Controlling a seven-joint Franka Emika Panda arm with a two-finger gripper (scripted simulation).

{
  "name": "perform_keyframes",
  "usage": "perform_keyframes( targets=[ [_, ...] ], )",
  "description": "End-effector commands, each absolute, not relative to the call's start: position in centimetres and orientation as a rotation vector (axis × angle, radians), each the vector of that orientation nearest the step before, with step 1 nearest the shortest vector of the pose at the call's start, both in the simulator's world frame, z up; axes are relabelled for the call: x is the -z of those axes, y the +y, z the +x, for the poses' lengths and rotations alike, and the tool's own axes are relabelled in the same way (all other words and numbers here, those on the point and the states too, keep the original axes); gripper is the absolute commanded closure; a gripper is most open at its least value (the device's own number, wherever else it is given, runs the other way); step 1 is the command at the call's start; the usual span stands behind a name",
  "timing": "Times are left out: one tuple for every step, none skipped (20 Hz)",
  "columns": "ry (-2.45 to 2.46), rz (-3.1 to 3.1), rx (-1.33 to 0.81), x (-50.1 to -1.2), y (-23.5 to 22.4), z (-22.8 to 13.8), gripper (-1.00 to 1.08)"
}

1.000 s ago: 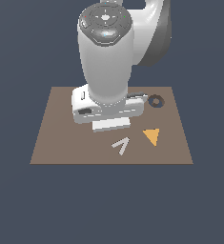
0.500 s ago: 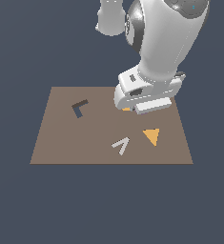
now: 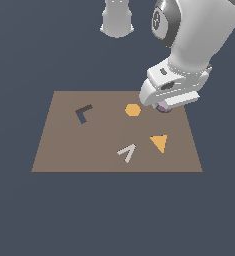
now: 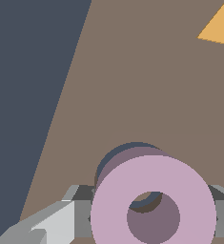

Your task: Insert a designated object into the corresponding slot on a board.

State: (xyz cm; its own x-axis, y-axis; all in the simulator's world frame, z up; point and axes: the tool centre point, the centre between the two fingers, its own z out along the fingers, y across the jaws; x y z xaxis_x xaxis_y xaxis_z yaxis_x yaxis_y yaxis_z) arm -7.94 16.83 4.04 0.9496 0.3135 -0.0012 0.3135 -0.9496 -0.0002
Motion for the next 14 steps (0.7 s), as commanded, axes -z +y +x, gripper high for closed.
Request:
perform_keyframes(
  targets=[
    [-0.5,-3.102,-0.001,-4.1,17.1,-8.0,1.08],
    [-0.499,-3.102,-0.001,-4.1,17.0,-8.0,1.08],
    [-0.499,-3.102,-0.001,-4.1,17.0,-8.0,1.08],
    [-0.501,-3.102,-0.002,-4.1,17.1,-8.0,1.08],
    [-0.501,-3.102,-0.002,-4.0,17.1,-8.0,1.08],
    [-0.501,-3.102,-0.002,-3.9,17.1,-8.0,1.08],
    [-0.501,-3.103,-0.002,-3.7,17.0,-8.0,1.08],
    [-0.501,-3.103,-0.002,-3.4,17.0,-8.0,1.08],
    [-0.501,-3.104,-0.002,-3.2,17.0,-8.0,1.08],
    [-0.501,-3.104,-0.002,-3.1,17.0,-8.0,1.08],
    [-0.501,-3.105,-0.002,-3.1,17.0,-8.0,1.08],
    [-0.501,-3.105,-0.002,-3.1,17.0,-8.0,-0.92],
    [-0.501,-3.105,-0.002,-3.1,17.0,-8.0,-0.92],
    [-0.501,-3.105,-0.002,-3.1,17.0,-8.0,-0.92]
  ],
)
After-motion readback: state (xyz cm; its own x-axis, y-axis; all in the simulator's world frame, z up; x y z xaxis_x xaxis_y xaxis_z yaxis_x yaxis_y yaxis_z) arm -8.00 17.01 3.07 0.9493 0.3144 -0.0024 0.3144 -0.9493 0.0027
